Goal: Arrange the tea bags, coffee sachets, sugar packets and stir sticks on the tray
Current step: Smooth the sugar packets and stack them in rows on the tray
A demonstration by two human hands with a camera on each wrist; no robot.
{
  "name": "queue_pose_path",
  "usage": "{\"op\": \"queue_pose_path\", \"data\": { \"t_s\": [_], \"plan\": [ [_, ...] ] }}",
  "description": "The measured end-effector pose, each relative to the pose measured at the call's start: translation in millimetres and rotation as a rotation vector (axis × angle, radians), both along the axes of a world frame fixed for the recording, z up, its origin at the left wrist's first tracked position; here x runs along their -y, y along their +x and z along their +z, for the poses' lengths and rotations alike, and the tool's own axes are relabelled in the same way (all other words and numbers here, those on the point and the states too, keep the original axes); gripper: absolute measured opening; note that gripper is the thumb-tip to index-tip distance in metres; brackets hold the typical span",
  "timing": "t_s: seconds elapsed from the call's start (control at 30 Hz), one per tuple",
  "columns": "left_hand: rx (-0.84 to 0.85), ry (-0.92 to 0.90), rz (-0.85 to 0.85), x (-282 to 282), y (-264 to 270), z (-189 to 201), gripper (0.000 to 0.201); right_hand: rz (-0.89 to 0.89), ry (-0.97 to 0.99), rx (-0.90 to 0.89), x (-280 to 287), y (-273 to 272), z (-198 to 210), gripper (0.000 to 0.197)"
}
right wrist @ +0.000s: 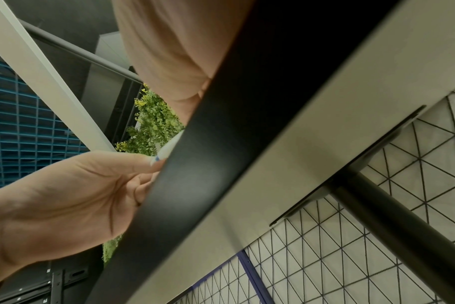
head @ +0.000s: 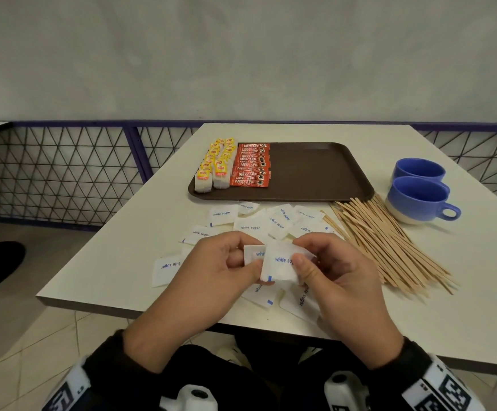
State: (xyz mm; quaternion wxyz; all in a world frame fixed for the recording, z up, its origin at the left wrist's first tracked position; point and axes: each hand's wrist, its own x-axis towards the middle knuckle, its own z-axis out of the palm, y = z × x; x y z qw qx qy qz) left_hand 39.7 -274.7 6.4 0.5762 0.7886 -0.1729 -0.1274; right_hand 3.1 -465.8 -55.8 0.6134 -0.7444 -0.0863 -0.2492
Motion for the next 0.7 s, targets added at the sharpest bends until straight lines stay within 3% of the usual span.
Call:
{"op": "queue_pose_path", "data": {
  "t_s": [0.23, 0.43, 0.6, 0.7],
  "plan": [
    [0.004, 0.074, -0.016, 2, 1, 1, 0.017, 0.100, 0.023, 0.011, -1, 2, 0, 0.013],
    [0.052, 0.107, -0.034, 3, 2, 6, 0.021, 0.029, -0.012, 0.021, 1, 1, -2, 0.012],
    [0.062, 0.030, 0.011, 7, 0, 11, 0.015, 0.003, -0.009, 0.020, 1, 2, -3, 0.017],
    [0.060, 0.006, 0.013, 9, -2, 9, 0.026, 0.004, -0.004, 0.005, 0, 2, -3, 0.021]
  ]
}}
